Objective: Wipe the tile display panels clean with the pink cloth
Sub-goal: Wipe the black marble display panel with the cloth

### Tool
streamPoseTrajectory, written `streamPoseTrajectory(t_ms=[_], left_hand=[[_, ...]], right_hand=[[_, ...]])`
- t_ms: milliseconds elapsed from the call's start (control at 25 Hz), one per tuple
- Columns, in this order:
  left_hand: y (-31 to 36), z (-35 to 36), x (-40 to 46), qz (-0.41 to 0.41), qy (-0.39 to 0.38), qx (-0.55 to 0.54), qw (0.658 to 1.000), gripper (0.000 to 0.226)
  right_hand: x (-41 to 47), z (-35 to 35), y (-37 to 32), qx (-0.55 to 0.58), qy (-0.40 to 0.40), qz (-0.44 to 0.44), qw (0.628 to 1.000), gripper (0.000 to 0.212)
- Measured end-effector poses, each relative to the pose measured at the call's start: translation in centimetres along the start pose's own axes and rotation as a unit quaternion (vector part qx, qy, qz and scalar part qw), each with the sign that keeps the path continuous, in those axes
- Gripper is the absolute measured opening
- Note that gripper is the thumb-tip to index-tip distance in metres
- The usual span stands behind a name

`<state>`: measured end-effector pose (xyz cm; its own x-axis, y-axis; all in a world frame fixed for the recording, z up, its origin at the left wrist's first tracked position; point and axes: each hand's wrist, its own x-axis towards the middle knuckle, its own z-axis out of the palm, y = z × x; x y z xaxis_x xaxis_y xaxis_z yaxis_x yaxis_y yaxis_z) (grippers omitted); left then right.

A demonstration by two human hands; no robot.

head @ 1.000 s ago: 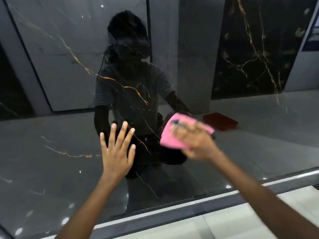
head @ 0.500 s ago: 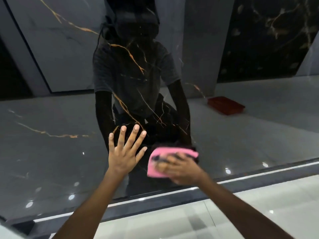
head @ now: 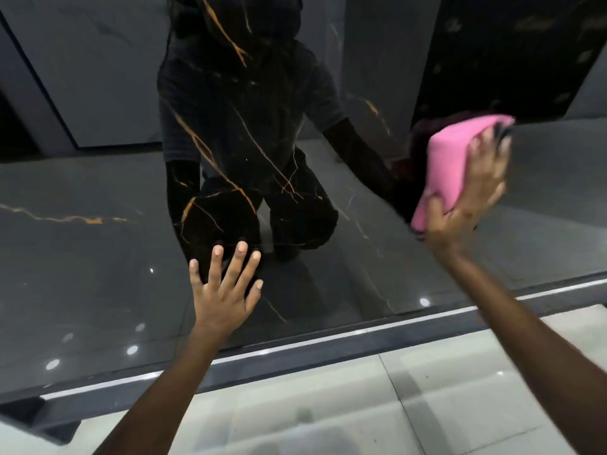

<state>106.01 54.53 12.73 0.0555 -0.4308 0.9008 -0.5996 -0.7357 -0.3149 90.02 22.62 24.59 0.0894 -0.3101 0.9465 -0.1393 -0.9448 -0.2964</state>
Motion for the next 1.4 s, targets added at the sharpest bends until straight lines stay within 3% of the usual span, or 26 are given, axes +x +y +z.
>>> streamPoseTrajectory(t_ms=[40, 120, 200, 240, 280, 320, 400, 480, 600, 680, 760, 800, 840, 920, 960, 1000, 1040, 1120, 1200, 1320, 1400], left_hand=[[0.0, 0.3, -0.1, 0.002, 0.007, 0.007, 1.000, 0.061], [0.1, 0.2, -0.1, 0.015, 0.010, 0.005, 1.000, 0.059], [-0.2, -0.4, 0.3, 0.008, -0.002, -0.010, 1.000, 0.057], [-0.1, -1.0, 0.6, -0.005, -0.016, -0.029, 0.999, 0.056], [0.2, -1.8, 0.8, -0.023, -0.034, -0.056, 0.998, 0.055], [0.8, -2.7, 0.8, -0.038, -0.053, -0.087, 0.994, 0.054], [2.8, -4.3, 0.2, -0.020, -0.062, -0.131, 0.989, 0.052], [4.4, -4.2, 0.9, 0.023, -0.044, -0.139, 0.989, 0.057], [5.6, -1.2, 3.7, 0.022, -0.020, -0.113, 0.993, 0.063], [5.9, 0.5, 4.2, 0.016, -0.004, -0.052, 0.999, 0.063], [6.0, 1.3, 3.5, 0.028, 0.013, -0.022, 0.999, 0.063], [6.0, 1.4, 3.2, 0.035, 0.015, -0.014, 0.999, 0.063], [6.0, 1.5, 3.2, 0.040, 0.014, -0.010, 0.999, 0.063], [5.8, 1.5, 3.8, 0.049, 0.014, -0.004, 0.999, 0.063], [5.8, 1.2, 4.2, 0.046, 0.008, -0.003, 0.999, 0.063], [5.7, 0.7, 4.4, 0.035, -0.003, -0.011, 0.999, 0.064], [5.8, 0.0, 4.6, 0.022, -0.015, -0.029, 0.999, 0.065], [6.3, -1.8, 5.2, -0.005, -0.033, -0.090, 0.995, 0.070], [6.1, -3.6, 9.3, -0.017, 0.000, -0.132, 0.991, 0.069], [3.3, -4.8, 18.8, -0.065, 0.064, -0.127, 0.988, 0.056], [1.7, -4.6, 22.4, -0.087, 0.065, -0.071, 0.992, 0.056]], right_hand=[[-3.8, 1.1, -1.9, -0.008, -0.035, -0.021, 0.999, 0.081], [-12.2, 3.4, -5.7, -0.035, -0.163, -0.225, 0.960, 0.088], [-20.0, 4.4, -7.9, -0.081, -0.278, -0.489, 0.823, 0.087], [-22.1, 4.4, -8.2, -0.091, -0.322, -0.556, 0.761, 0.086], [-22.8, 4.2, -7.7, -0.079, -0.345, -0.580, 0.734, 0.084], [-22.2, 4.0, -6.8, -0.050, -0.347, -0.573, 0.741, 0.081], [-17.7, 2.9, -4.2, -0.009, -0.312, -0.473, 0.824, 0.075], [-10.3, 0.8, 0.2, 0.013, -0.227, -0.306, 0.925, 0.081], [-0.7, -2.6, 7.3, 0.020, -0.068, -0.070, 0.995, 0.081], [-1.2, -2.8, 8.7, 0.037, 0.001, 0.038, 0.999, 0.073], [-7.5, -1.0, 7.2, -0.004, -0.014, 0.066, 0.998, 0.076], [-12.4, 0.0, 5.9, -0.049, -0.074, 0.001, 0.996, 0.080], [-17.3, 0.6, 4.9, -0.098, -0.166, -0.125, 0.973, 0.081], [-24.0, 0.2, 4.6, -0.134, -0.335, -0.398, 0.844, 0.082], [-24.6, -0.2, 5.4, -0.133, -0.367, -0.480, 0.786, 0.085], [-23.1, -0.7, 6.3, -0.132, -0.368, -0.516, 0.762, 0.086], [-20.2, -1.2, 6.8, -0.130, -0.346, -0.518, 0.771, 0.086], [-12.1, -1.6, 7.7, -0.127, -0.267, -0.452, 0.842, 0.084], [-1.3, -2.7, 7.9, -0.103, -0.178, -0.356, 0.911, 0.083], [13.9, -4.4, 7.0, -0.049, -0.015, -0.124, 0.991, 0.078], [17.7, -4.5, 4.9, 0.027, 0.082, 0.029, 0.996, 0.075]])
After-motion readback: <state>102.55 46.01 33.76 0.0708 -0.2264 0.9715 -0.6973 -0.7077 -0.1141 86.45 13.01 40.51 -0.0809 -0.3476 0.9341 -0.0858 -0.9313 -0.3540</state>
